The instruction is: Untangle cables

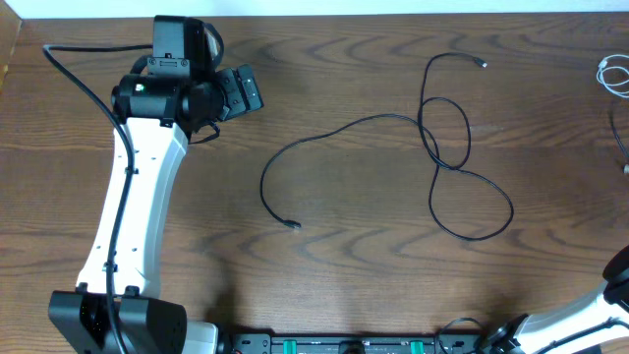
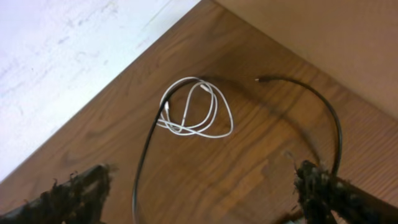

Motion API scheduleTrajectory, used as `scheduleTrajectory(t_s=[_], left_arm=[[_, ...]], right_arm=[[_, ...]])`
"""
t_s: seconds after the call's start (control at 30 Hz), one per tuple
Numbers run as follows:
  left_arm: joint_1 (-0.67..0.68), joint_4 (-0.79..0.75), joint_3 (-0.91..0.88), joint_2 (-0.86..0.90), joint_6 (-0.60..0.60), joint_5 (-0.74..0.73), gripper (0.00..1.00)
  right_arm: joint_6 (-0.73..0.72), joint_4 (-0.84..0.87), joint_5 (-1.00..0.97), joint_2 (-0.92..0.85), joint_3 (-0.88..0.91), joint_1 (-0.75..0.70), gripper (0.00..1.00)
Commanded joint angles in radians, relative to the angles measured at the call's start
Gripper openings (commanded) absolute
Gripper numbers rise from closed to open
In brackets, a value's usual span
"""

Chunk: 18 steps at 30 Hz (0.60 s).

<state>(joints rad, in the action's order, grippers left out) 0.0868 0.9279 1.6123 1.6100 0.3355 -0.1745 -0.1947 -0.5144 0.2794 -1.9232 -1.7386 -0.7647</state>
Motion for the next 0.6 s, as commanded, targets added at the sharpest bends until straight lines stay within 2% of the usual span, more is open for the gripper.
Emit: scheduleTrajectory(t_s=[0.0,0.3,0.57], left_arm=[[0.0,0.003,-0.006,0.004,-0.017,0.003,0.96],[0.019,0.002,-0.006,0.005,-0.018,0.003,0.96],[0.07,-0.017,-0.014,0.038,-0.028,0.003,0.97]], right_arm=[[0.009,-0.021,0.018,0.022,-0.015,0.0,0.99],[0.025,-0.117,0.122,0.137,-0.015,0.048,0.99],[0.138,-0.22,0.3,0.201,-0.015,0.225,0.99]])
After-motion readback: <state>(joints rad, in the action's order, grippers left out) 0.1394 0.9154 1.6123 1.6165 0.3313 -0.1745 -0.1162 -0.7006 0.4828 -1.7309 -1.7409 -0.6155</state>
